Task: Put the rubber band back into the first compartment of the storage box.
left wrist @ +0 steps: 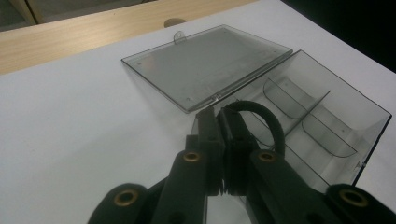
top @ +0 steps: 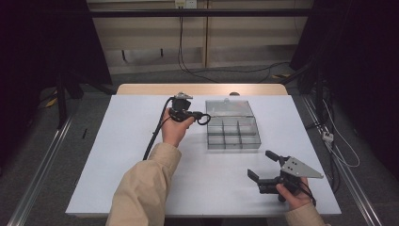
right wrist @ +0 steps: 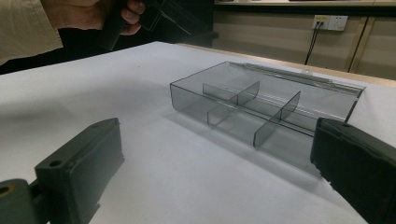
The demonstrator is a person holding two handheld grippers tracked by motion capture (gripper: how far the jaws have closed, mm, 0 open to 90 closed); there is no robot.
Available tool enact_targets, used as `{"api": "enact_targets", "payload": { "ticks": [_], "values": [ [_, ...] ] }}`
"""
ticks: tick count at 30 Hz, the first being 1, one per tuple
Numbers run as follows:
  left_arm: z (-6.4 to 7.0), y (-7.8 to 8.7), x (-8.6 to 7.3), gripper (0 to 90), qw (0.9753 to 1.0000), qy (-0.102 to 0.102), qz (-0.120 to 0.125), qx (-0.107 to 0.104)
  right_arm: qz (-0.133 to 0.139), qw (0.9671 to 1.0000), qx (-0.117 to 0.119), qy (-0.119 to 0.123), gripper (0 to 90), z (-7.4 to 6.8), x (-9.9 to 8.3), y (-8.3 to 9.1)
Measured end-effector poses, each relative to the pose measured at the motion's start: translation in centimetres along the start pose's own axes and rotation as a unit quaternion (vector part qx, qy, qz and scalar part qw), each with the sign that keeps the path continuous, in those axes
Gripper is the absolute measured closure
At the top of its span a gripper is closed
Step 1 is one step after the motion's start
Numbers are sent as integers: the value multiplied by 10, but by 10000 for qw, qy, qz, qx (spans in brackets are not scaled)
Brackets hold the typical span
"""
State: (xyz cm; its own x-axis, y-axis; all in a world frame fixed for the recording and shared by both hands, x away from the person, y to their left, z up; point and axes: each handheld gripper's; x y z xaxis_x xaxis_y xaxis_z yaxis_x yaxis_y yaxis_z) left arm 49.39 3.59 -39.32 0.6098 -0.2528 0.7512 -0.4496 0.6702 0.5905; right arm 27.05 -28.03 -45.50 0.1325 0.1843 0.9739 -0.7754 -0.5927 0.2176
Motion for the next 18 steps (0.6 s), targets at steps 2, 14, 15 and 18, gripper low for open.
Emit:
{"api": "enact_targets", "payload": {
  "ticks": [2,14,15,18],
  "values": [
    [1,-1,1,883,10000,25,9,-16,2,10000,0,-9,23,0,0,0],
    [4,-9,4,883,10000,9,-5,-21,15,10000,11,-10,23,0,0,0],
    [4,-10,4,883,10000,7,-9,-21,20,10000,15,-14,23,0,0,0],
    [4,-11,5,883,10000,37,17,-64,14,10000,18,-15,23,0,0,0]
  ]
}}
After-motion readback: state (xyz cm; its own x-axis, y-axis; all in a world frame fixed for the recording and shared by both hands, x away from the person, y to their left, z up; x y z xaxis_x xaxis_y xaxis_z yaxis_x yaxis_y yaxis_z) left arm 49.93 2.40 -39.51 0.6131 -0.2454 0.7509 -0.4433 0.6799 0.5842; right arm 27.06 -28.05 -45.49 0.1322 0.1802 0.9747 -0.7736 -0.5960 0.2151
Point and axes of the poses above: each handheld gripper's, and its own axes: y roughly backward along the jaws, x roughly out of its top, z roughly to its right, and after that the axes turned 7 degrees about y, right-handed
